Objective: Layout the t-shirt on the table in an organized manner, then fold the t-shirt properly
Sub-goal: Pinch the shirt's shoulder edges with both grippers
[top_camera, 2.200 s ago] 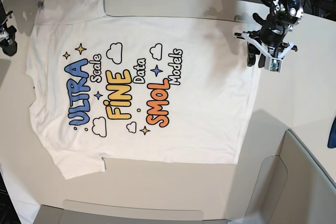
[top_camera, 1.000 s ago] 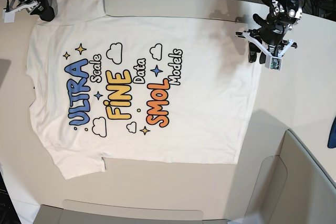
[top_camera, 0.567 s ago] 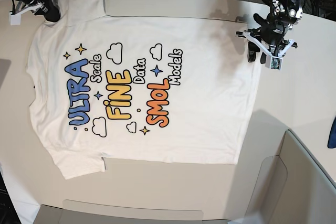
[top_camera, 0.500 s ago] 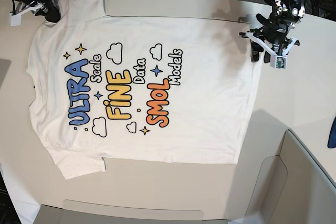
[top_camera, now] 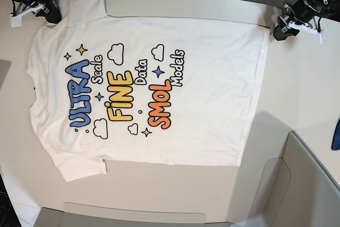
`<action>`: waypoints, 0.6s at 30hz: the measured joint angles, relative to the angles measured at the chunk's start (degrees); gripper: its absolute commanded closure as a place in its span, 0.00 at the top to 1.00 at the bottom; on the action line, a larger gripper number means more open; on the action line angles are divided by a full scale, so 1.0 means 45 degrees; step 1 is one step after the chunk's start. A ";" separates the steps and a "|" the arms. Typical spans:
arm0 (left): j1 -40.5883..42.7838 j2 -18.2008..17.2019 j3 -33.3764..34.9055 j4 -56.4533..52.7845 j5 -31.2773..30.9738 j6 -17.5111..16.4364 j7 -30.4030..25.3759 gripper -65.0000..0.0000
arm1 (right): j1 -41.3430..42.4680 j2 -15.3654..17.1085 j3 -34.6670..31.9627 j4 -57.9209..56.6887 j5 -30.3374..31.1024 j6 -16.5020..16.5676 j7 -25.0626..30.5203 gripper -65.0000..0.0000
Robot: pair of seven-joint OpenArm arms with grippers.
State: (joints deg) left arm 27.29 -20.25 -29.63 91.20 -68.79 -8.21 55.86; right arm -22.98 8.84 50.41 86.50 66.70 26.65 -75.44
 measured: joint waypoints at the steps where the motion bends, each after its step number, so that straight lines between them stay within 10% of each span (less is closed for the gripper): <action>1: -0.0034 0.0015 0.0000 -0.0053 -0.0010 0.0000 0.0189 0.36 | -0.0005 0.0019 0.0000 0.0005 -0.0010 0.0000 -0.0010 0.00; 13: -0.0083 0.0753 0.1059 0.0039 -0.0544 -0.0291 0.0903 0.35 | -0.0010 0.0010 0.0000 0.0005 -0.0029 0.0005 -0.0005 0.00; 18: -0.0204 0.0821 0.1404 0.0015 -0.0418 -0.0223 0.1020 0.00 | -0.0029 0.0078 -0.0010 0.0000 -0.0019 0.0005 -0.0010 0.00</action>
State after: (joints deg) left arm 26.37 -16.56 -23.31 91.26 -70.67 -9.21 60.45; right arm -23.11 9.19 50.37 86.50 66.61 26.68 -75.48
